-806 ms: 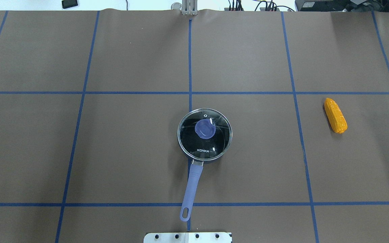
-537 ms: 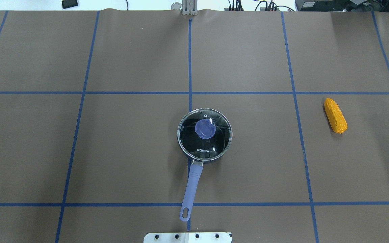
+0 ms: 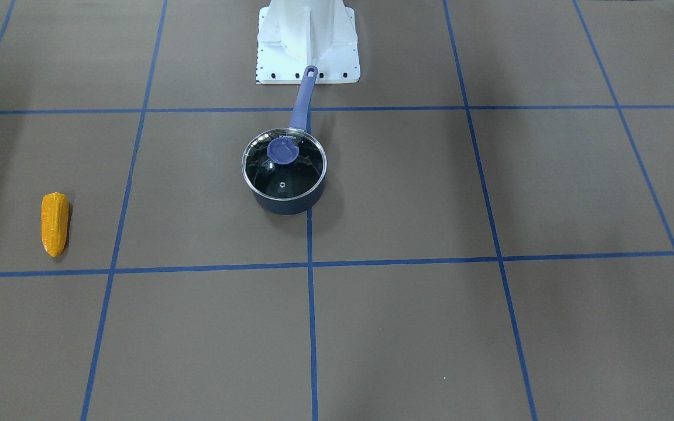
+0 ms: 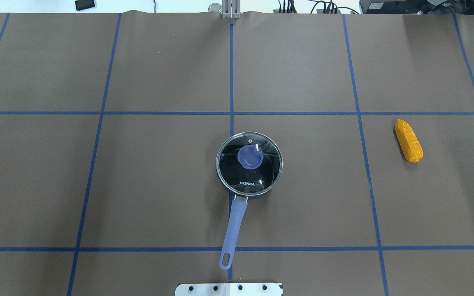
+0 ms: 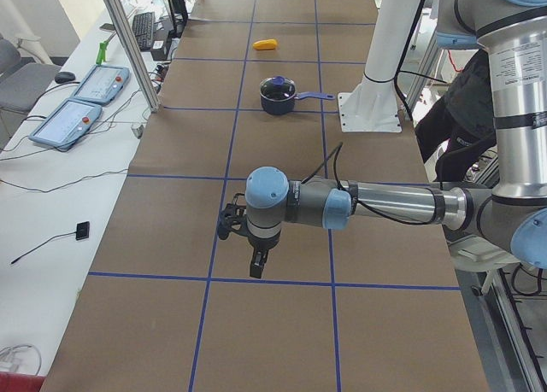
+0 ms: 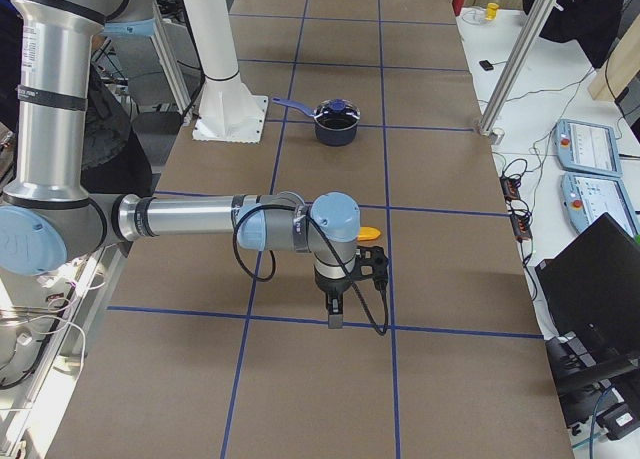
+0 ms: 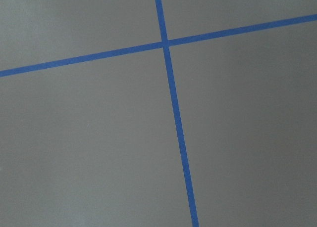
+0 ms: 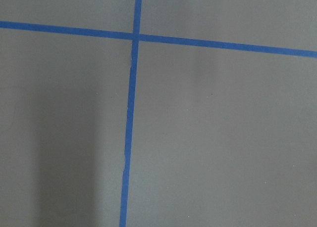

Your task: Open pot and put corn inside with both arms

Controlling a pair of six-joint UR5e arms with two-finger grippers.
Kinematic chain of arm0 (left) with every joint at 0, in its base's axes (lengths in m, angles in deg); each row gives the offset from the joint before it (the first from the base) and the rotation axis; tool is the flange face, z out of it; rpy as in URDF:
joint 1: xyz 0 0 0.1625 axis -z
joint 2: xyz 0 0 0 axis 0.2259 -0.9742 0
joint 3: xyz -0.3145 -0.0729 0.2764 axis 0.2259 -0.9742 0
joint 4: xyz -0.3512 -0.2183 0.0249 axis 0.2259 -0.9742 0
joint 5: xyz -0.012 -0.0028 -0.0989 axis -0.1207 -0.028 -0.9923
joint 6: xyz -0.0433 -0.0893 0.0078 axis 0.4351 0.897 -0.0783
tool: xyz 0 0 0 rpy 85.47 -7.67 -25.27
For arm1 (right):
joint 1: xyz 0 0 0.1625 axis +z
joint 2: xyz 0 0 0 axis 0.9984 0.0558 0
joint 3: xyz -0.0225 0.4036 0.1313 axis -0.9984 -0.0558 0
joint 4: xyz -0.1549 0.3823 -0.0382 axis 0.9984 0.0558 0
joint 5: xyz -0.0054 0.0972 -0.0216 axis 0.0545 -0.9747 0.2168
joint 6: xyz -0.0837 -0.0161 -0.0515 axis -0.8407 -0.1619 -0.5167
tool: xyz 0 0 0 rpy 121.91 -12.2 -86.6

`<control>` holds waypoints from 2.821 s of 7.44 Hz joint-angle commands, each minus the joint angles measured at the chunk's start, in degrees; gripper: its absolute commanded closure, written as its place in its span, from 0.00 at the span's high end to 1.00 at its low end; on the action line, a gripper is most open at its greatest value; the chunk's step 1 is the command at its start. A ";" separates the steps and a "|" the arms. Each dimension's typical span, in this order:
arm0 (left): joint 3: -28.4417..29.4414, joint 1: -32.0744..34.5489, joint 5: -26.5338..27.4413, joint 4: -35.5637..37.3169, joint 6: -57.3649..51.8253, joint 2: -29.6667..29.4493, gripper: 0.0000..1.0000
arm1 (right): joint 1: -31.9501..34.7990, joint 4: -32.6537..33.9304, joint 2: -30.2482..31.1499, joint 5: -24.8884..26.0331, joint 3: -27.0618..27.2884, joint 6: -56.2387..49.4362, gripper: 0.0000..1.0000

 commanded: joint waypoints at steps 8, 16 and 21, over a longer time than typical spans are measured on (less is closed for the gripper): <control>-1.20 -25.50 8.61 -21.83 40.67 -15.43 1.00 | -4.77 -13.94 -2.61 -2.16 -1.40 3.15 1.00; 10.75 -57.36 25.87 16.94 73.66 -65.65 1.00 | -4.77 -14.20 -2.34 -3.13 -1.40 3.15 1.00; 17.95 -63.90 30.47 16.06 76.68 -69.24 1.00 | -4.77 -14.29 -2.34 -3.22 -1.49 3.24 1.00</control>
